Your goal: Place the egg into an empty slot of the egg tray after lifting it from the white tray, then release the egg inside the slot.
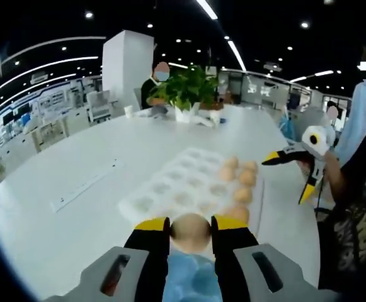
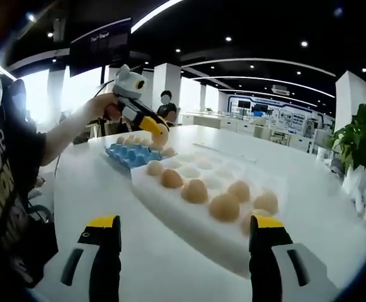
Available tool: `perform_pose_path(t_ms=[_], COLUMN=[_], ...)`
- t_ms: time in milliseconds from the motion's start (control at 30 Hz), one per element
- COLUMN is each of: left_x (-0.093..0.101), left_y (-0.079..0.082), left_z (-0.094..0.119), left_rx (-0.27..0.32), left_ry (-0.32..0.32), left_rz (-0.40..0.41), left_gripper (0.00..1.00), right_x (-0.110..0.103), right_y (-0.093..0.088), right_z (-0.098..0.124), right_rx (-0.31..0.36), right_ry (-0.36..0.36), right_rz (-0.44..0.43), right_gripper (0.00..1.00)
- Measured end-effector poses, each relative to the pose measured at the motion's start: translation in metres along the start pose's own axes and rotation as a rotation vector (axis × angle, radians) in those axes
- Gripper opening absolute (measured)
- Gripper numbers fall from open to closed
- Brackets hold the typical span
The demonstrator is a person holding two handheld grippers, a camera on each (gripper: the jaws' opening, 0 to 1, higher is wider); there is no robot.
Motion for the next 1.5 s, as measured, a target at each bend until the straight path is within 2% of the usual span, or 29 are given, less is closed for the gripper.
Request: perform_pose_path(t_ms=[100, 433, 833, 1233, 1500], left_x=[-0.006, -0.015, -0.028, -0.036, -0.037], left_y=[-0.008, -0.014, -0.041, -0.064, -0.076], left_z=[0.01, 0.028, 0.055, 0.073, 0.074], left_rx=[-0.008, 0.03, 0.031, 0.023, 0.008], left_ry=[0.025, 0.074, 0.134, 0.179, 0.194], left_rz=[0.008, 0.046, 0.096, 0.139, 0.157], left_gripper=[0.26, 0.26, 0.26, 0.26, 0.26], right_x=[0.001, -0.001, -0.005, -0.008, -0.01], right_y=[0.0, 0.001, 0.002, 0.003, 0.003], right_z=[-0.001, -0.002, -0.008, -0.011, -0.011], right_rx=[-0.002, -0.009, -0.022, -0.029, -0.033], right_ry=[0.001, 0.004, 0.012, 0.022, 0.024], right_rz=[0.002, 0.009, 0.019, 0.028, 0.031], right_gripper=[0.88, 0.88, 0.87, 0.87, 0.87])
Point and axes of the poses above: the point that each gripper's makers call its tool centre point, and the gripper's own axes: z roughly backward along the fingers, x roughly to its right, y roughly out of its top, the point moved 2 cm from there along z, roughly backward along the fingers, and after that the axes turned 7 degrees about -z, right-handed, at the moved point
